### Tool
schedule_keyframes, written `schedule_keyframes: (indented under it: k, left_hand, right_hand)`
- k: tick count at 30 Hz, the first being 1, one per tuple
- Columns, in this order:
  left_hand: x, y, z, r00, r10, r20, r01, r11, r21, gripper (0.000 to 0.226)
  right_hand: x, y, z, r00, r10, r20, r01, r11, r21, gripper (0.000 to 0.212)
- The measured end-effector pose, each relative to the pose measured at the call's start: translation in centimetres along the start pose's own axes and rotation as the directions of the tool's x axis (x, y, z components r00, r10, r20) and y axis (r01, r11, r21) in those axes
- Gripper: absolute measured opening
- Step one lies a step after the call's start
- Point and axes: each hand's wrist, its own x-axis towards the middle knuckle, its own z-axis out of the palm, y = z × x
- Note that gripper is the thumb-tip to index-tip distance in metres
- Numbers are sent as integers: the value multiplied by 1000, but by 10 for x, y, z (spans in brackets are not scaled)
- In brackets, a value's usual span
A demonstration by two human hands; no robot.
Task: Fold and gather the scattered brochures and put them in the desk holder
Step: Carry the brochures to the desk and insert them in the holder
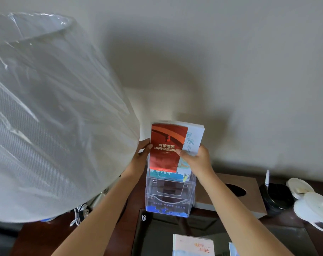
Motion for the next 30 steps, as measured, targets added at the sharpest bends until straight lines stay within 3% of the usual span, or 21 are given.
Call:
schedule_keyframes:
  k: [5,13,20,25,30]
  left_hand:
    - [2,4,7,999,-10,41,13,998,-68,29]
    - [0,-42,-9,997,-32,63,30,999,43,29]
    - [-3,-67,-7,997,-56,47,51,994,99,28]
    - [-8,-83,-2,999,3,46,-12,980,199,21]
    - [-13,-92,6,999,-12,-46,21,979,202,20]
  right_hand:
    - [3,-10,-10,1000,4,6,-4,1000,-17,28]
    - [-10,15,9,999,23,26,-21,998,-65,31]
    - [-12,34,14,989,146,25,-139,972,-188,36]
    - [-22,35,18,982,26,-189,-109,890,-443,41]
    - [-36,43,23,940,-83,-332,-94,871,-483,36]
